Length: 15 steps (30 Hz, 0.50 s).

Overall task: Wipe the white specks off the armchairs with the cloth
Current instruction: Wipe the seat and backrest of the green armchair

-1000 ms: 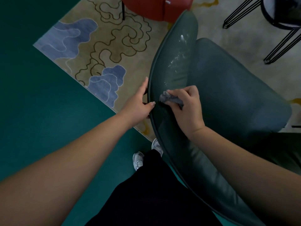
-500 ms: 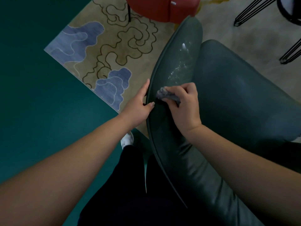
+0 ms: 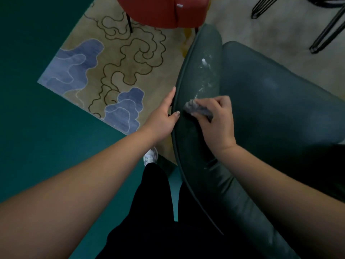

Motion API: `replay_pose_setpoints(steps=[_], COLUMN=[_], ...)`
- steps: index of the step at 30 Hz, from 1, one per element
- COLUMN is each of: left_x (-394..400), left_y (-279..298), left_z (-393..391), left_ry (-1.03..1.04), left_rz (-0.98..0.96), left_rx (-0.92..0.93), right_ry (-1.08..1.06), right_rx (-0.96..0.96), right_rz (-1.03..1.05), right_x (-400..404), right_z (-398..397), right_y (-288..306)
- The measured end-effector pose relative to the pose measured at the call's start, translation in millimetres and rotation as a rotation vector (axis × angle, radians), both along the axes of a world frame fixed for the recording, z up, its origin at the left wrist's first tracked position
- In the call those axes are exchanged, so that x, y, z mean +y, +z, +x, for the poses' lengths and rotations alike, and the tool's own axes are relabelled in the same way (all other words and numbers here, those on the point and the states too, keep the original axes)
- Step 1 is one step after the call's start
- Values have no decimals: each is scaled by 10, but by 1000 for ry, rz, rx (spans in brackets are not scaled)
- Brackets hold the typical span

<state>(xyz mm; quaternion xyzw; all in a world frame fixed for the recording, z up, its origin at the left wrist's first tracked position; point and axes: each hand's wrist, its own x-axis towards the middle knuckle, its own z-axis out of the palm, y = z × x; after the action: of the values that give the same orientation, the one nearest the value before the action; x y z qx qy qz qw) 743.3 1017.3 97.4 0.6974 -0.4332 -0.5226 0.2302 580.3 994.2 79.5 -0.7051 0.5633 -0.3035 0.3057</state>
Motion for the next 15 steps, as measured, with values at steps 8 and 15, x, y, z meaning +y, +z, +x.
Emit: replay_pose_setpoints(steps=[8, 15], left_x=[-372, -679], left_y=[-7, 5], left_z=[163, 238], left_ry=[-143, -224], left_rz=[19, -4], left_rx=[50, 30], right_ry=[-225, -287], right_rx=[-15, -51], right_rz=[52, 59], right_x=[-238, -72], right_z=[188, 217], right_y=[-21, -1])
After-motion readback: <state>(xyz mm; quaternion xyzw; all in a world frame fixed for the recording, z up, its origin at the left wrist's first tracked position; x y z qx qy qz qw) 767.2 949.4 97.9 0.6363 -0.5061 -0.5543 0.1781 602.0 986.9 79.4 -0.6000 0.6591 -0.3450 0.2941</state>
